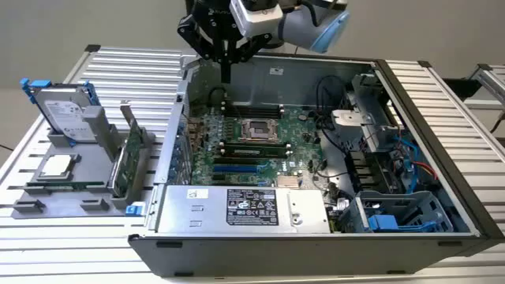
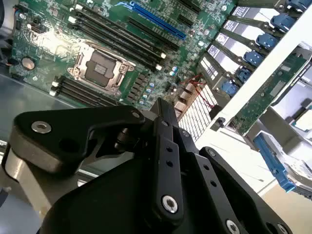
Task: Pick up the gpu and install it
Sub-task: 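Reach for the gpu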
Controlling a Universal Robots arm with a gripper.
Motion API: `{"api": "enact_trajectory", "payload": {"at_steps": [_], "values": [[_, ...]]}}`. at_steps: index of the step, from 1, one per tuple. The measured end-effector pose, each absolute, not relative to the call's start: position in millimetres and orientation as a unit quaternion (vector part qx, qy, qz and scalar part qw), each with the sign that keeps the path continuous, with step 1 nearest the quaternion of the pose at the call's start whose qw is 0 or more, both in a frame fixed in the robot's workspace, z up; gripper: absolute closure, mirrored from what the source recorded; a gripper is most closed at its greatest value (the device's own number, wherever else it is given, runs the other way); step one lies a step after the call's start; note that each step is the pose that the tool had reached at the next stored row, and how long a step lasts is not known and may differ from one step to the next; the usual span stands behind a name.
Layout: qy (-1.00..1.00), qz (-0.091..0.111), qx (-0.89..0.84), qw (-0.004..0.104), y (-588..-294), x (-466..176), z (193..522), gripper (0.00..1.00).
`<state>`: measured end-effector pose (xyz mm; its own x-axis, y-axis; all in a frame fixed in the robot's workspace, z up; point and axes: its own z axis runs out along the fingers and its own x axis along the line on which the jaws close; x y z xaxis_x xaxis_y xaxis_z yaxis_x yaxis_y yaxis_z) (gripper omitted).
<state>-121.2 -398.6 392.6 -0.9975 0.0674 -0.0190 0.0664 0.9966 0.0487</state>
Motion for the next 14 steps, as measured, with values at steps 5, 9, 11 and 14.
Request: {"api": "enact_trajectory", "payload": {"at_steps": [5,9,11,14], "values": [[0.999,0.024,0.033,0.01,-398.6,-121.2,392.6,1.0],[0.999,0.024,0.033,0.01,-398.6,-121.2,392.6,1.0],[0.999,0.024,0.033,0.01,-398.5,-121.5,392.6,1.0],[0.999,0.024,0.033,0.01,-398.8,-123.5,392.7,1.0]]}}
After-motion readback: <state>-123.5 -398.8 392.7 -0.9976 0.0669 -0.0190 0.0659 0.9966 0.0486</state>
